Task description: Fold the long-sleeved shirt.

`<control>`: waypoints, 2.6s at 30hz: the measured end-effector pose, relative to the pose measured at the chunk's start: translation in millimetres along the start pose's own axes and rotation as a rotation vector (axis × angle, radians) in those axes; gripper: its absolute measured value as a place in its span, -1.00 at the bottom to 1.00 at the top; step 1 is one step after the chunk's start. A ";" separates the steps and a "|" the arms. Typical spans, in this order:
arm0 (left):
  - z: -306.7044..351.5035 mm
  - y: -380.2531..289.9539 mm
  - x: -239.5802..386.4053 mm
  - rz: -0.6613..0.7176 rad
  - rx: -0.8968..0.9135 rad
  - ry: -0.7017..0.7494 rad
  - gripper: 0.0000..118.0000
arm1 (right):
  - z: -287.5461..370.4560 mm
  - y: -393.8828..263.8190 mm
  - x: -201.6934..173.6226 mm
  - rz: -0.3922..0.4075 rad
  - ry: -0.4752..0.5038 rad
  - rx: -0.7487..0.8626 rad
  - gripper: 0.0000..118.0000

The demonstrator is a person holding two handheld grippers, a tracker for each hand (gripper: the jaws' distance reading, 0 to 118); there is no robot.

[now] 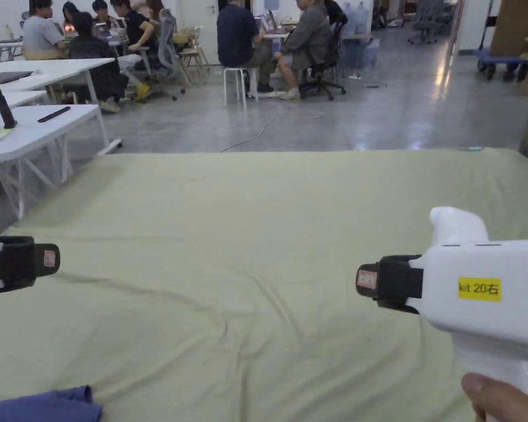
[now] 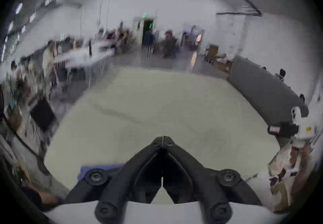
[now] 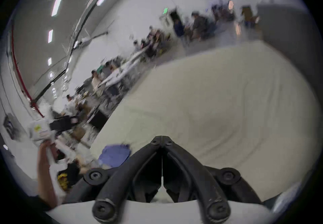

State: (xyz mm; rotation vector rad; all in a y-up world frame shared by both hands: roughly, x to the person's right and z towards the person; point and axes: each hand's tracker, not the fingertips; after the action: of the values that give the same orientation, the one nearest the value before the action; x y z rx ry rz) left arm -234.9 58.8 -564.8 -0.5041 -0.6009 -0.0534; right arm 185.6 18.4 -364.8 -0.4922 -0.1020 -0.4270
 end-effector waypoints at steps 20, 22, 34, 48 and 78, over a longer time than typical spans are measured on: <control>32.5 -45.3 261.3 -0.093 0.312 0.026 -1.00 | 151.4 -24.6 7.4 0.281 -0.362 0.363 -1.00; 35.2 -50.2 268.8 -0.098 0.296 0.035 -1.00 | 147.8 -29.7 7.3 0.273 -0.359 0.304 -1.00; 57.5 -54.0 267.2 -0.042 0.308 0.061 0.99 | 146.7 -27.2 2.8 0.145 -0.434 0.370 1.00; 54.7 -52.5 272.7 -0.061 0.304 -0.002 1.00 | 150.1 -16.1 4.6 0.117 -0.327 0.285 1.00; 63.7 -45.0 267.4 -0.059 0.315 -0.008 1.00 | 152.2 -17.5 1.5 0.120 -0.317 0.280 1.00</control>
State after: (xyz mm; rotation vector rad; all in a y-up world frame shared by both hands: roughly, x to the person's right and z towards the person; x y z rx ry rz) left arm -56.0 74.7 -351.9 -0.1813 -0.6185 -0.0115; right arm 180.6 76.7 -223.3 -0.2848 -0.4304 -0.2090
